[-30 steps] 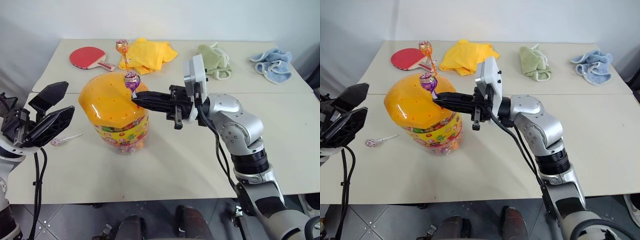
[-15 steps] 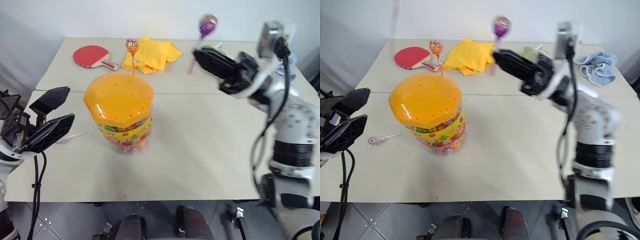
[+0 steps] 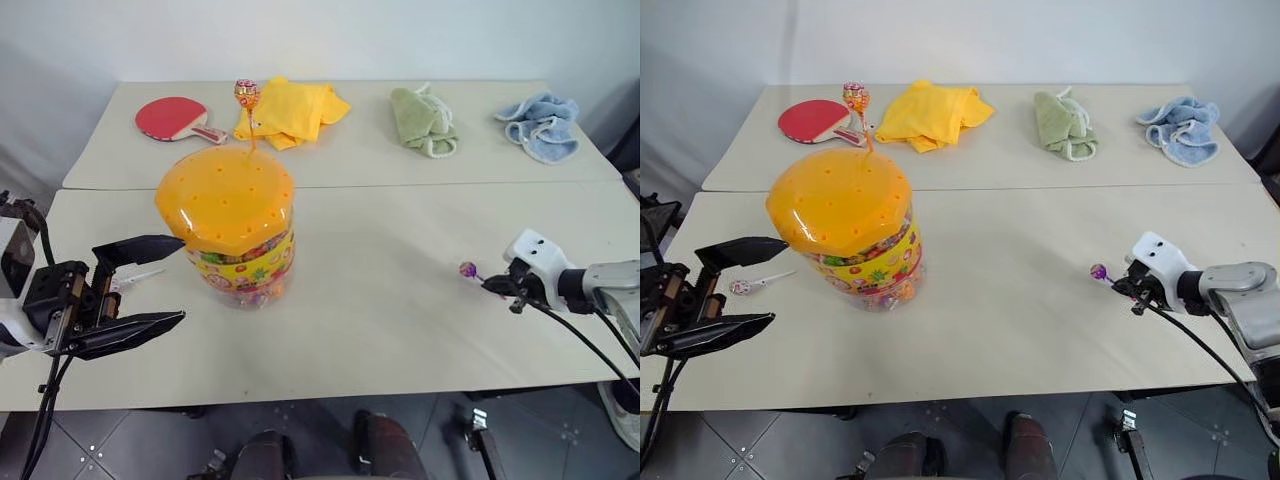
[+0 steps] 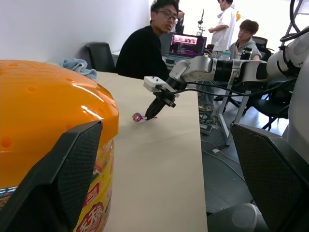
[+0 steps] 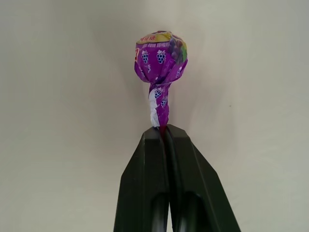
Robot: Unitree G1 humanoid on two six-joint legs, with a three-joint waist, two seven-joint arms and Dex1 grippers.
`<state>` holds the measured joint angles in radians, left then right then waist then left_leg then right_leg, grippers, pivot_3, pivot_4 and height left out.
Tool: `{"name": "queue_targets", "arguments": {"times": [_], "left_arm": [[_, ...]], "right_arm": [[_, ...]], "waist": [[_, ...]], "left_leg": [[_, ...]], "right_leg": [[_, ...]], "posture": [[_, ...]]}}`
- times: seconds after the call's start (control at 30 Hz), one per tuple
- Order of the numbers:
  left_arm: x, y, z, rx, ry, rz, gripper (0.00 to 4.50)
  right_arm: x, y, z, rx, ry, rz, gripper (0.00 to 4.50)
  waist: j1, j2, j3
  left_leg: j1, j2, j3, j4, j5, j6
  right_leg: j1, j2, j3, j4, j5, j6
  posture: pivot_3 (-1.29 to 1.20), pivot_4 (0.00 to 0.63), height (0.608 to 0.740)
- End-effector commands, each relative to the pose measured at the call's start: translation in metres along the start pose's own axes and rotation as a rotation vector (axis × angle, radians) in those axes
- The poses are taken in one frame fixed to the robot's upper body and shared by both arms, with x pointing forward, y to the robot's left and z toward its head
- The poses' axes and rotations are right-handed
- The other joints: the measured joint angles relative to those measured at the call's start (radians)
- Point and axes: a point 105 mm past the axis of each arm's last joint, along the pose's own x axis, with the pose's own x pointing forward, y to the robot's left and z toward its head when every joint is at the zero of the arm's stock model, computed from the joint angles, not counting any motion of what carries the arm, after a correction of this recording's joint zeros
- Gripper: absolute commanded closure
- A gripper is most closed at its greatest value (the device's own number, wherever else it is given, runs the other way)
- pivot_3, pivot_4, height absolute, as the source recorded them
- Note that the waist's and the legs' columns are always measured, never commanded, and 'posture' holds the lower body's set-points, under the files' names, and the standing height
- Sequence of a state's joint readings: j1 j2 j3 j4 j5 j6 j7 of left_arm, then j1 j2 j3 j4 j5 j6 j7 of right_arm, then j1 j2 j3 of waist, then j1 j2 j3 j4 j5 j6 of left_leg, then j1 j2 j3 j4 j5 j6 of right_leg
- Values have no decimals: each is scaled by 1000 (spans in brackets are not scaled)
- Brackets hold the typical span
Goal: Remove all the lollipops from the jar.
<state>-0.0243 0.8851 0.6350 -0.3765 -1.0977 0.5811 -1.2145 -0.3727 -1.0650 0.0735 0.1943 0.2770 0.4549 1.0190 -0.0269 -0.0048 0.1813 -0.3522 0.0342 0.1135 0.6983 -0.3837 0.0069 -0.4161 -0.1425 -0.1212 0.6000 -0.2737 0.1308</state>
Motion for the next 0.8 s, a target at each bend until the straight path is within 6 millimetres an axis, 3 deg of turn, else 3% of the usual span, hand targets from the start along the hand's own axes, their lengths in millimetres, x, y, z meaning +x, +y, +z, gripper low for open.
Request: {"name": "queue_targets", "arguments": {"times": [0.03, 0.17, 0.23, 0.27, 0.3, 0.37, 0.47, 0.57, 0.67, 0.8], "left_arm": [[-1, 3, 5, 27, -24, 10, 0], [-3, 8, 5, 10, -67, 47, 0], [-6, 12, 6, 8, -100, 83, 0], [-9, 18, 10, 19, -142, 142, 0], [-13, 25, 16, 57, -190, 205, 0], [-18, 34, 24, 94, -259, 286, 0], [-30, 45, 36, 124, -386, 430, 0], [-38, 51, 38, 135, -424, 519, 0], [-45, 50, 28, 89, -423, 547, 0], [-41, 49, 22, 68, -399, 531, 0]], "right_arm": [[-1, 11, -5, 24, -17, 76, 3449], [-14, 7, 27, -13, -200, 69, 2159], [-26, 10, 59, -57, -373, 114, 1454], [-40, 21, 93, -79, -567, 215, 1156], [-50, 26, 116, -111, -677, 255, 1156], [-62, 34, 142, -153, -798, 310, 1156], [-60, 53, 194, -170, -940, 411, 1156], [-58, 70, 231, -139, -1033, 496, 1156], [-16, 95, 289, -87, -978, 515, 1156], [7, 106, 324, -45, -961, 464, 1156]], "waist": [[2, 0, 0], [2, 0, 0], [1, 1, 1], [-1, 2, 2], [-3, 4, 2], [-2, 6, 3], [0, 4, 3], [-1, 4, 2], [-8, 4, 2], [-7, 3, 2]], "left_leg": [[0, 0, -1, 0, 0, 0], [-1, 0, -3, -1, 0, 0], [-1, 0, -2, 0, 0, 0], [-1, 0, -2, 0, 0, 0], [-1, 0, -2, 0, 0, 0], [0, 1, -3, 1, 0, 0], [0, 1, -6, 2, 0, -1], [0, 2, -12, 1, -1, -1], [-1, 0, -12, 2, -1, -1], [-3, 0, -8, 1, -1, -1]], "right_leg": [[0, 0, -1, 0, 0, 0], [0, 0, -3, 0, 0, 0], [0, 0, -2, 0, 0, 0], [0, 0, -2, 0, 0, 0], [0, 0, -1, 0, 0, 0], [0, 1, 1, 1, 0, 0], [0, 1, -1, 5, 0, 0], [-1, 1, -2, 7, 1, 0], [-3, -1, -4, 11, 1, 0], [-10, -1, -2, 19, 0, -1]], "posture": [[0, 150, 740], [0, 150, 740], [0, 150, 740], [0, 150, 740], [0, 150, 740], [0, 150, 740], [0, 150, 740], [0, 150, 740], [0, 150, 740], [0, 150, 740]]}}
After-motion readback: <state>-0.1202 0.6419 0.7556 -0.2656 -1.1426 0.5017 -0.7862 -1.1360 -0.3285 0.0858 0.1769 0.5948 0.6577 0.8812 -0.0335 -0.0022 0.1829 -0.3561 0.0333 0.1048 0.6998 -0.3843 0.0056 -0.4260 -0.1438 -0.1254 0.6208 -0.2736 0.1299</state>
